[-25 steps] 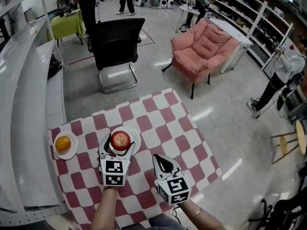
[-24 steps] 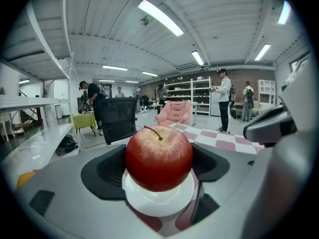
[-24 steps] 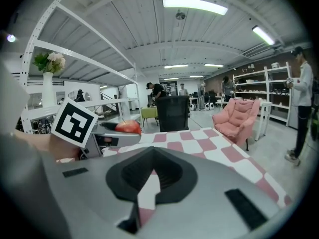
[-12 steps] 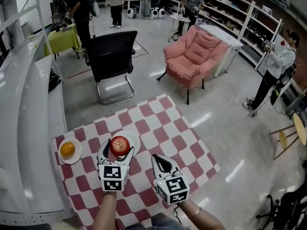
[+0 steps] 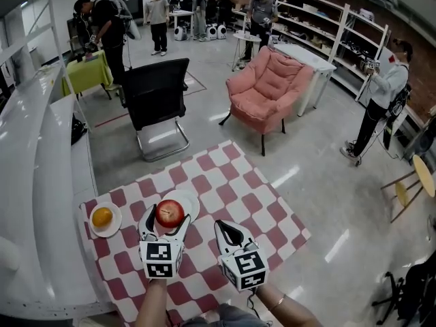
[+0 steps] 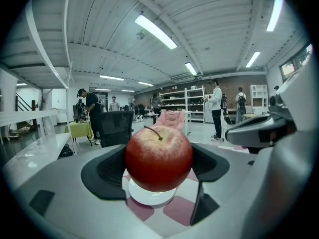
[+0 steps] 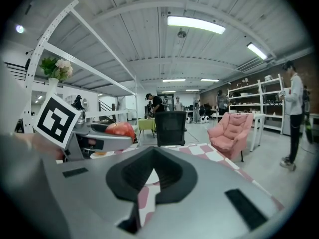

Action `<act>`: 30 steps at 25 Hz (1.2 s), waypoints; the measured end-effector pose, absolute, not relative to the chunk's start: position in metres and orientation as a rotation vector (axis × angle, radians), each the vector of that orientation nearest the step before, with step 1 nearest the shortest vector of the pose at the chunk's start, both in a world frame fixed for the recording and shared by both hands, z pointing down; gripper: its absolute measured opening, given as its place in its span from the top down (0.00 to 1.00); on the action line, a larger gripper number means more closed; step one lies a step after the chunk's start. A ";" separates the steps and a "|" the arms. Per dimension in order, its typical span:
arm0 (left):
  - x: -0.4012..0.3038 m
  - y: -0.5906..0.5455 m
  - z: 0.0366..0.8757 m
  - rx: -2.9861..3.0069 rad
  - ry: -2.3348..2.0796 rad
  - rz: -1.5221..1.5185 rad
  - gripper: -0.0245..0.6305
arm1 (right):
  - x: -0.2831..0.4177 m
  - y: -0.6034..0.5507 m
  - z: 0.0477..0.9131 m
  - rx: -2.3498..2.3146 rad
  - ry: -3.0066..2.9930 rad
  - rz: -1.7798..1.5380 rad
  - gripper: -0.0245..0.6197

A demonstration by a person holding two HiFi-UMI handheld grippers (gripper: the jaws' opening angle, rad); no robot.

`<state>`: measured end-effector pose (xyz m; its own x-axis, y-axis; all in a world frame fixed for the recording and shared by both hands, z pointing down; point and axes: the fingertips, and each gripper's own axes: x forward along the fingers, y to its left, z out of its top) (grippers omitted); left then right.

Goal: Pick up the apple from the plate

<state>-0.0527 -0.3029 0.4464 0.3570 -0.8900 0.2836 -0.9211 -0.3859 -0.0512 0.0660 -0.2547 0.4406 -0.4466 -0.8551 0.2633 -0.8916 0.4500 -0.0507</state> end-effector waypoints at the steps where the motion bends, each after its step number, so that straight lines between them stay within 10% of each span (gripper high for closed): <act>1: -0.054 -0.300 0.444 2.494 -1.671 0.400 0.34 | 0.065 -0.252 0.438 1.529 -2.503 0.262 0.95; 30: -0.070 -0.227 0.417 2.581 -1.626 0.353 0.34 | 0.046 -0.189 0.405 1.608 -2.513 0.192 0.95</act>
